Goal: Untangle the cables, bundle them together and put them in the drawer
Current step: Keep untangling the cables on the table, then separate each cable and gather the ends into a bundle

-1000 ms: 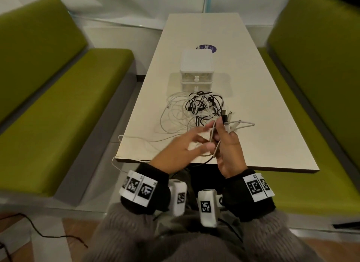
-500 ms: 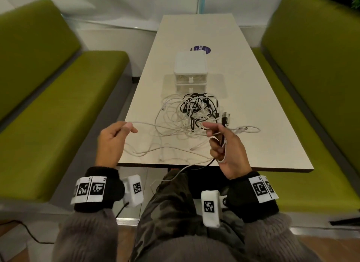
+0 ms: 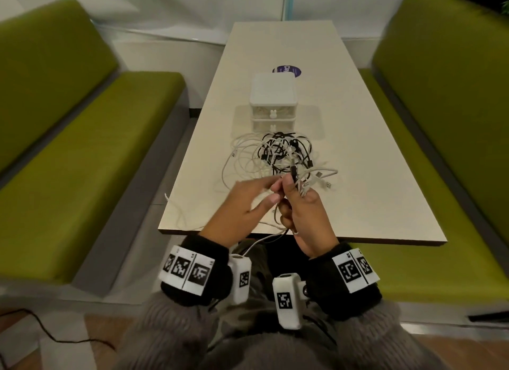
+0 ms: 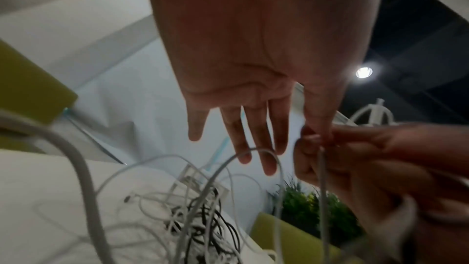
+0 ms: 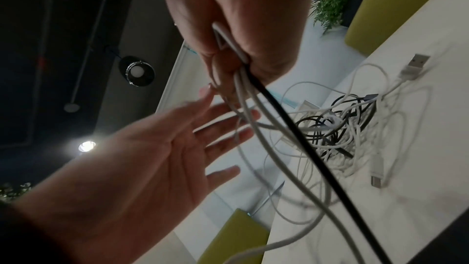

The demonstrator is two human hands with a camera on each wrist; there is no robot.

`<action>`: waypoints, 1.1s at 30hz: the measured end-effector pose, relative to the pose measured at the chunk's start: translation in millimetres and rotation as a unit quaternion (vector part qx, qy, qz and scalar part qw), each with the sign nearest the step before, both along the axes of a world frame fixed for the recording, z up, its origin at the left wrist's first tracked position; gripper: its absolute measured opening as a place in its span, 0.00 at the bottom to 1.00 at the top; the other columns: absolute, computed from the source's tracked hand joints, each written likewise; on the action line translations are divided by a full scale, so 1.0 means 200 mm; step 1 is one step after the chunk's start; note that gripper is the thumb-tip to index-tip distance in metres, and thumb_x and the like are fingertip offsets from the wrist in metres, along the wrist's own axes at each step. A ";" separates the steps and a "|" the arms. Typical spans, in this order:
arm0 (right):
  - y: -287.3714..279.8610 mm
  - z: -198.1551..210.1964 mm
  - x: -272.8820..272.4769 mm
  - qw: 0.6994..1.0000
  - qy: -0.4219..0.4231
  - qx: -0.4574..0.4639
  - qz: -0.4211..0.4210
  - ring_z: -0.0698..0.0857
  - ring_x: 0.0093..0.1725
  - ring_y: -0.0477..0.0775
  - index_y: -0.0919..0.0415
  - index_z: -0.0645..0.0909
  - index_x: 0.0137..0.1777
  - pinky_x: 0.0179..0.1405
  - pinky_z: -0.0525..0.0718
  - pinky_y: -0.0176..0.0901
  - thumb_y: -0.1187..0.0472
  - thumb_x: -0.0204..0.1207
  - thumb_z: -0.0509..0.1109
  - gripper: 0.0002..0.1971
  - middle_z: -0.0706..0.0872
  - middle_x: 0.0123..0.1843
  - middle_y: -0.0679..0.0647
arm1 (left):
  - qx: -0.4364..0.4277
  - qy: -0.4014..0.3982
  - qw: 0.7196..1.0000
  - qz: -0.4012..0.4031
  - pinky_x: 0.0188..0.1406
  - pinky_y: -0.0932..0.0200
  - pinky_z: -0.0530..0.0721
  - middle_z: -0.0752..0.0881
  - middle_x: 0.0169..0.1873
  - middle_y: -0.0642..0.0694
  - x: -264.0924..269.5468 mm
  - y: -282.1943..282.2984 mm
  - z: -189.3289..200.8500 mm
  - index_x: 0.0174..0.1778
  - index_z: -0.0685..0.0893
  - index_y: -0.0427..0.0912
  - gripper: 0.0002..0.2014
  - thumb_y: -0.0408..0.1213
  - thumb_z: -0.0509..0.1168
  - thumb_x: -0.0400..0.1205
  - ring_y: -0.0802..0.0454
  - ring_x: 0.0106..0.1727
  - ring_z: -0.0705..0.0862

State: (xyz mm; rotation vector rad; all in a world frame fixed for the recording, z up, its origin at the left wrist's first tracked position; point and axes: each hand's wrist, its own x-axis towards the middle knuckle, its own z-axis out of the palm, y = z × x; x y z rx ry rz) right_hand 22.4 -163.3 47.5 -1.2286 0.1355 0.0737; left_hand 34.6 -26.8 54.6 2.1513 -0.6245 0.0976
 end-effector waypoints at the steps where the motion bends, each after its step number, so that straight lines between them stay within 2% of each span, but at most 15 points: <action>1: -0.01 0.00 0.00 1.000 0.004 -0.003 -0.002 0.60 0.19 0.40 0.56 0.82 0.35 0.16 0.56 0.30 0.49 0.83 0.60 0.18 0.66 0.25 0.50 | -0.012 0.008 1.000 -0.012 0.54 0.86 0.64 0.80 0.56 0.59 0.00 -0.03 -0.01 0.68 0.78 0.39 0.17 0.38 0.60 0.84 0.87 0.55 0.70; 3: -0.03 0.00 0.00 1.000 0.019 -0.007 -0.005 0.61 0.17 0.40 0.61 0.82 0.38 0.14 0.58 0.29 0.50 0.83 0.60 0.19 0.72 0.28 0.52 | -0.013 0.049 0.998 -0.022 0.53 0.85 0.66 0.80 0.55 0.59 0.01 -0.07 -0.04 0.65 0.77 0.41 0.19 0.47 0.60 0.83 0.85 0.54 0.72; 5: -0.04 -0.01 0.00 0.999 0.035 -0.002 -0.004 0.63 0.16 0.39 0.73 0.80 0.50 0.13 0.61 0.29 0.49 0.83 0.61 0.22 0.75 0.28 0.50 | -0.033 0.121 0.992 -0.032 0.56 0.77 0.73 0.82 0.54 0.59 0.02 -0.07 -0.08 0.65 0.75 0.47 0.25 0.59 0.59 0.78 0.75 0.56 0.78; 6: -0.04 -0.02 0.00 0.999 0.044 0.001 -0.002 0.64 0.16 0.39 0.77 0.76 0.57 0.12 0.62 0.29 0.47 0.81 0.63 0.26 0.74 0.27 0.50 | -0.056 0.153 0.986 -0.035 0.56 0.71 0.77 0.84 0.51 0.58 0.03 -0.06 -0.09 0.66 0.74 0.49 0.26 0.60 0.60 0.77 0.68 0.53 0.82; 8: -0.03 -0.03 0.00 0.998 0.057 -0.001 0.007 0.62 0.16 0.39 0.77 0.71 0.64 0.12 0.61 0.29 0.45 0.78 0.65 0.32 0.68 0.24 0.50 | -0.087 0.184 0.979 -0.033 0.43 0.62 0.82 0.84 0.39 0.52 0.04 -0.06 -0.12 0.69 0.73 0.53 0.21 0.53 0.62 0.80 0.57 0.39 0.84; 10: -0.03 -0.03 0.00 0.999 0.037 -0.013 0.025 0.59 0.17 0.40 0.73 0.76 0.61 0.12 0.58 0.29 0.45 0.78 0.63 0.28 0.62 0.23 0.48 | -0.079 0.165 0.983 -0.017 0.37 0.59 0.83 0.81 0.33 0.49 0.05 -0.03 -0.12 0.66 0.75 0.57 0.15 0.47 0.62 0.82 0.55 0.34 0.79; 12: -0.04 -0.02 -0.01 0.998 -0.001 -0.040 0.046 0.55 0.21 0.42 0.62 0.84 0.54 0.14 0.55 0.30 0.48 0.82 0.61 0.19 0.59 0.27 0.50 | -0.071 0.115 0.990 0.029 0.47 0.52 0.83 0.85 0.38 0.53 0.07 0.02 -0.10 0.57 0.83 0.56 0.09 0.44 0.62 0.82 0.56 0.41 0.82; 13: -0.05 -0.02 -0.01 0.997 -0.012 -0.053 0.052 0.55 0.22 0.43 0.59 0.86 0.52 0.14 0.54 0.31 0.49 0.83 0.61 0.17 0.58 0.29 0.53 | -0.072 0.085 0.991 0.068 0.50 0.54 0.82 0.87 0.40 0.55 0.09 0.06 -0.07 0.51 0.85 0.52 0.07 0.41 0.62 0.83 0.55 0.44 0.83; 16: -0.08 -0.03 0.00 0.996 -0.006 -0.069 0.054 0.56 0.22 0.43 0.57 0.87 0.46 0.15 0.55 0.31 0.50 0.83 0.62 0.15 0.63 0.33 0.57 | -0.078 0.003 0.970 0.229 0.39 0.62 0.72 0.83 0.36 0.60 0.15 0.23 0.00 0.41 0.82 0.45 0.10 0.34 0.58 0.85 0.58 0.37 0.79; 18: -0.11 -0.03 0.01 0.994 0.004 -0.081 0.069 0.58 0.22 0.42 0.61 0.87 0.44 0.16 0.55 0.30 0.53 0.83 0.63 0.15 0.68 0.29 0.51 | -0.065 0.003 0.952 0.299 0.31 0.59 0.69 0.79 0.29 0.56 0.18 0.35 0.02 0.39 0.83 0.46 0.10 0.36 0.59 0.84 0.57 0.30 0.74; 20: -0.12 -0.03 0.01 0.990 0.004 -0.108 0.095 0.59 0.22 0.42 0.60 0.87 0.42 0.17 0.55 0.31 0.54 0.82 0.66 0.13 0.66 0.25 0.47 | -0.042 0.008 0.941 0.337 0.27 0.58 0.67 0.75 0.24 0.51 0.18 0.43 0.02 0.38 0.83 0.46 0.10 0.39 0.60 0.83 0.53 0.25 0.68; 24: -0.10 -0.02 0.03 0.992 -0.003 -0.099 0.083 0.58 0.22 0.43 0.59 0.86 0.43 0.16 0.54 0.32 0.53 0.83 0.64 0.14 0.68 0.25 0.48 | -0.068 -0.016 0.922 0.381 0.29 0.58 0.73 0.80 0.30 0.50 0.16 0.46 0.00 0.38 0.81 0.46 0.11 0.43 0.59 0.84 0.51 0.28 0.73; 26: -0.10 -0.02 0.04 0.996 -0.002 -0.079 0.049 0.59 0.20 0.41 0.61 0.85 0.45 0.16 0.57 0.30 0.55 0.86 0.58 0.17 0.74 0.27 0.49 | -0.066 -0.023 0.914 0.401 0.39 0.52 0.80 0.82 0.37 0.46 0.15 0.47 -0.03 0.40 0.82 0.46 0.10 0.44 0.59 0.83 0.45 0.35 0.78; 29: -0.09 -0.02 0.06 1.000 0.008 -0.024 -0.012 0.61 0.20 0.42 0.62 0.80 0.40 0.17 0.62 0.31 0.55 0.88 0.52 0.20 0.84 0.33 0.54 | -0.053 -0.009 0.892 0.450 0.56 0.48 0.79 0.72 0.46 0.43 0.15 0.49 -0.07 0.43 0.85 0.45 0.09 0.42 0.60 0.83 0.46 0.46 0.75; 33: -0.07 0.00 0.10 0.992 0.022 0.108 -0.053 0.66 0.23 0.44 0.59 0.68 0.33 0.20 0.67 0.32 0.52 0.88 0.51 0.21 0.87 0.38 0.56 | -0.091 0.022 0.863 0.496 0.57 0.50 0.80 0.66 0.53 0.44 0.14 0.54 -0.11 0.43 0.84 0.41 0.10 0.41 0.61 0.83 0.45 0.52 0.74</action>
